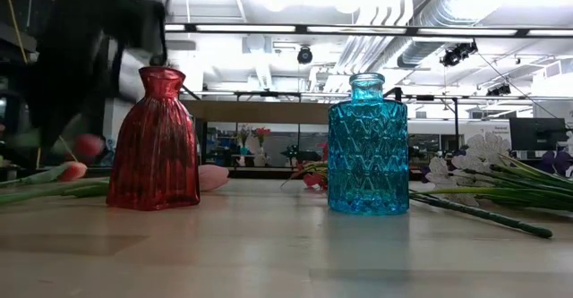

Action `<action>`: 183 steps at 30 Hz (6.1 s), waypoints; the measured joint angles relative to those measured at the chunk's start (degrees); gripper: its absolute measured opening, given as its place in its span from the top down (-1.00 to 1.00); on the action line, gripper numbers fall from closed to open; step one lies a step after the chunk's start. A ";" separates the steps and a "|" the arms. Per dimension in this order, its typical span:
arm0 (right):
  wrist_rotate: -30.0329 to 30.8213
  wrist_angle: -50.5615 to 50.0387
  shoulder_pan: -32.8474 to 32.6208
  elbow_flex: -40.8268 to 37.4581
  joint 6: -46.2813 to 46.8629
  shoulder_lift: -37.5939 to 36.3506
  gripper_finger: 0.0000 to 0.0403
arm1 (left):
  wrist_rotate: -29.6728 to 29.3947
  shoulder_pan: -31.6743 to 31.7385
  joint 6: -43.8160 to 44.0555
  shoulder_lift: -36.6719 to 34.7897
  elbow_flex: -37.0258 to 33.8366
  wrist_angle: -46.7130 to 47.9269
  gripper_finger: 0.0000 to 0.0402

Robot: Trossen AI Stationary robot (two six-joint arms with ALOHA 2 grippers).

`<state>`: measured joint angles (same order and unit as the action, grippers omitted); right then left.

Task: Pick and place flowers into a vace then onto a shelf
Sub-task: Put the left red flower into the blue vase

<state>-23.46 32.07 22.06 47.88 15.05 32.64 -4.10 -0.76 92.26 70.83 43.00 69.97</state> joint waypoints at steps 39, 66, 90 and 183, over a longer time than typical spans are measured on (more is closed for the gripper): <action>0.81 2.89 0.01 0.02 -7.62 0.00 1.00 | -31.70 -22.11 -72.96 8.92 38.94 -60.47 0.87; 3.58 2.92 0.02 0.02 -7.61 -1.29 1.00 | -33.33 -19.38 -79.38 27.03 38.98 -91.10 0.87; 3.37 -5.28 0.02 0.02 -7.63 -1.29 1.00 | -39.90 -19.47 -80.15 28.36 39.00 -84.33 0.87; -0.09 -7.07 0.00 0.02 -7.61 -1.29 1.00 | -24.61 -19.51 -63.45 33.81 38.98 -75.32 0.54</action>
<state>-23.55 24.99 22.07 47.90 7.44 31.35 -28.71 -20.27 28.82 104.64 81.97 -5.35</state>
